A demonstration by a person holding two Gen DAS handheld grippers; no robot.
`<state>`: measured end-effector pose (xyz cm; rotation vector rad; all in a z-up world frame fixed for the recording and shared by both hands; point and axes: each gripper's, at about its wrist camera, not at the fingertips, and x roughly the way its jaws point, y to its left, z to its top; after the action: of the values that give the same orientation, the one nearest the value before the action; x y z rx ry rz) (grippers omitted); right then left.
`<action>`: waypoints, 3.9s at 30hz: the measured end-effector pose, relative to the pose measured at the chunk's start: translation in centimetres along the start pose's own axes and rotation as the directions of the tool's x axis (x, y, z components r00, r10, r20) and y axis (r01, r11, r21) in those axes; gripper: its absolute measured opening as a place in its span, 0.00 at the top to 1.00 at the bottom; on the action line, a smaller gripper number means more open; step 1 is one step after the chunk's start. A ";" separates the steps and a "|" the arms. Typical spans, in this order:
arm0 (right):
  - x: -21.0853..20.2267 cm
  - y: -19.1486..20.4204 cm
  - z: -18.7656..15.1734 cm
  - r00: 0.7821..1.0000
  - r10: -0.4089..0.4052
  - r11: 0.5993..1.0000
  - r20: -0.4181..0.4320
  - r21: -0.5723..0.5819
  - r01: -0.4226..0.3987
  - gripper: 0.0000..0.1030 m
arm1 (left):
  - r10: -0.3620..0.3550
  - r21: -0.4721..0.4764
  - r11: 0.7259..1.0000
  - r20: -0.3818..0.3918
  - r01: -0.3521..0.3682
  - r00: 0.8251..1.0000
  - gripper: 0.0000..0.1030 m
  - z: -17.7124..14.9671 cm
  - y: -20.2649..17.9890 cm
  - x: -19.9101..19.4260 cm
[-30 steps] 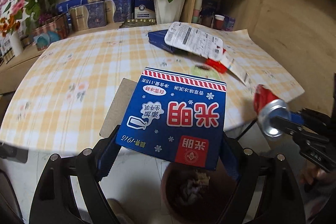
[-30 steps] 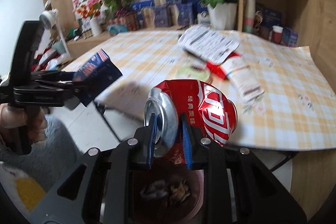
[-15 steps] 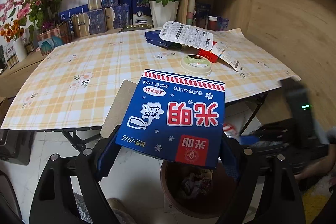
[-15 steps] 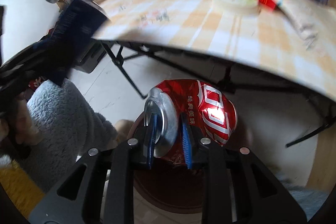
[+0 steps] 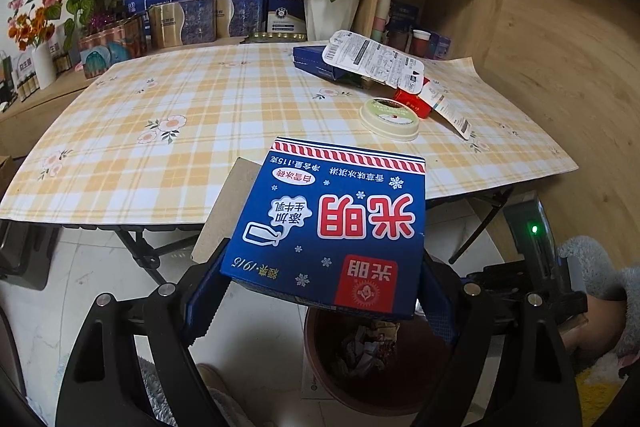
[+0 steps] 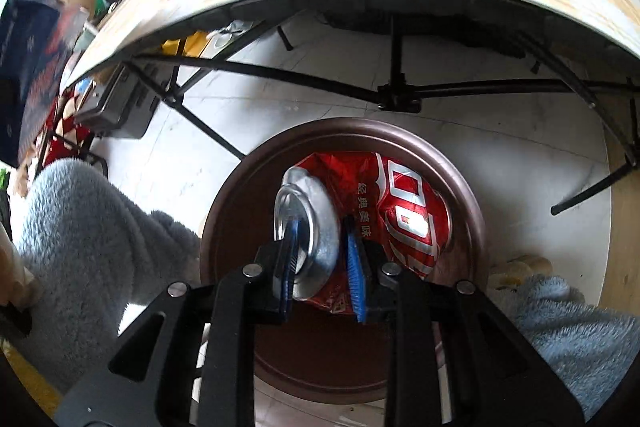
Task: Collect trash
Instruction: 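Drop the can into the bin with the right tool while the left tool drops the carton, then grasp the white receipt strip with the right tool, then carry the receipt to the bin with the right tool while the left tool grasps the green yogurt lid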
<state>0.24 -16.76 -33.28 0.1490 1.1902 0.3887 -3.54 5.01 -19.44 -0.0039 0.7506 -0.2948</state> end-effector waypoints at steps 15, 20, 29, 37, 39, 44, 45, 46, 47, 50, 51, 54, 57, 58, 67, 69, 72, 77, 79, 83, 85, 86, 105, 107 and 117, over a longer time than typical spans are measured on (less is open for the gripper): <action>-6.8 -1.0 0.7 0.961 -0.038 0.997 0.274 0.071 0.019 0.17 | -0.011 0.044 0.999 -0.032 0.012 0.999 0.21 -0.2 -0.9 0.8; -11.5 -0.9 0.7 0.900 -0.120 0.993 0.419 0.040 0.114 0.06 | -0.022 0.104 0.994 -0.063 0.029 0.998 0.21 -0.4 -2.4 1.5; -12.2 -2.4 -0.3 0.854 -0.258 0.965 0.452 0.071 0.254 0.06 | -0.102 0.207 0.968 -0.182 0.140 0.978 0.21 -1.7 -6.1 5.2; -9.8 -3.9 0.3 0.875 -0.306 0.952 0.375 0.131 0.276 0.06 | -0.106 0.242 0.953 -0.292 0.181 0.950 0.21 -3.2 -7.1 7.3; -9.9 -4.2 0.2 0.876 -0.306 0.952 0.373 0.148 0.269 0.06 | -0.110 0.239 0.953 -0.294 0.184 0.949 0.21 -3.2 -6.9 7.3; -10.0 -4.7 0.1 0.874 -0.315 0.948 0.369 0.176 0.267 0.06 | -0.117 0.221 0.957 -0.302 0.189 0.946 0.20 -3.0 -6.7 7.5; -10.0 -4.7 0.0 0.874 -0.316 0.947 0.369 0.178 0.268 0.06 | -0.119 0.216 0.958 -0.304 0.190 0.945 0.17 -3.0 -6.7 7.5; -10.0 -4.7 0.0 0.874 -0.317 0.947 0.368 0.179 0.268 0.06 | -0.114 0.214 0.959 -0.305 0.185 0.946 0.14 -3.0 -6.6 7.6; -10.0 -4.7 0.0 0.874 -0.317 0.947 0.367 0.179 0.268 0.06 | -0.109 0.214 0.960 -0.303 0.179 0.947 0.11 -2.9 -6.6 7.6; -9.9 -4.6 0.1 0.876 -0.317 0.947 0.364 0.174 0.271 0.06 | -0.099 0.211 0.963 -0.294 0.166 0.951 0.10 -2.8 -6.5 7.5; -9.9 -4.6 0.1 0.876 -0.318 0.947 0.363 0.173 0.272 0.06 | -0.092 0.208 0.965 -0.289 0.157 0.953 0.10 -2.8 -6.4 7.5; -9.8 -4.6 0.2 0.877 -0.318 0.947 0.360 0.168 0.274 0.06 | -0.083 0.188 0.972 -0.276 0.138 0.958 0.07 -2.5 -5.8 7.4; -9.8 -4.6 0.2 0.878 -0.319 0.946 0.357 0.171 0.274 0.06 | -0.079 0.153 0.981 -0.263 0.123 0.962 0.06 -2.2 -5.1 7.3; -9.8 -4.7 0.2 0.878 -0.319 0.946 0.357 0.172 0.274 0.06 | -0.079 0.141 0.983 -0.261 0.119 0.962 0.06 -2.2 -4.9 7.3; -9.8 -4.7 0.1 0.878 -0.319 0.946 0.357 0.178 0.271 0.06 | -0.048 0.010 0.999 -0.221 0.051 0.974 0.06 -1.5 -2.1 7.1; -9.8 -4.7 0.2 0.880 -0.314 0.947 0.356 0.179 0.266 0.06 | -0.027 -0.011 1.000 -0.197 0.025 0.980 0.06 -1.3 -1.6 6.8; -9.8 -4.6 0.3 0.879 -0.309 0.949 0.363 0.176 0.261 0.06 | -0.010 -0.040 0.999 -0.160 0.004 0.987 0.06 -0.9 -1.0 6.2; -10.3 -4.9 0.5 0.876 -0.313 0.947 0.367 0.186 0.261 0.06 | 0.013 -0.118 0.993 -0.016 -0.015 1.000 0.06 0.0 0.6 3.9; -10.6 -5.1 0.9 0.872 -0.324 0.943 0.368 0.195 0.268 0.06 | 0.025 -0.151 0.988 0.032 -0.020 0.999 0.06 0.2 1.3 3.4; -11.1 -5.6 2.5 0.863 -0.356 0.934 0.358 0.171 0.314 0.06 | 0.061 -0.177 0.983 0.046 -0.052 0.997 0.06 0.8 2.1 3.2; -11.5 -6.2 3.9 0.863 -0.357 0.934 0.358 0.149 0.324 0.06 | 0.065 -0.177 0.983 0.063 -0.053 0.996 0.06 1.1 2.4 3.0; -11.7 -6.5 4.7 0.862 -0.355 0.935 0.362 0.130 0.330 0.06 | 0.069 -0.176 0.983 0.075 -0.055 0.995 0.06 1.4 2.6 2.8; -5.9 -8.8 18.8 0.898 -0.356 0.888 0.259 -0.205 0.412 0.33 | 0.026 -0.184 0.982 -0.052 -0.035 0.998 0.06 1.0 3.4 5.6; -5.8 -8.9 19.1 0.895 -0.355 0.885 0.269 -0.213 0.415 0.40 | 0.025 -0.185 0.982 -0.058 -0.036 0.998 0.06 1.0 3.5 5.7; -10.2 -11.7 18.2 0.931 -0.173 0.984 0.323 0.010 0.179 0.83 | 0.015 -0.154 0.988 -0.058 -0.024 0.998 0.06 3.5 2.8 5.9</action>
<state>16.35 -29.72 -21.33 0.0832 0.8668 0.2075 3.62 5.78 -21.15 -0.1357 0.8285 -0.2183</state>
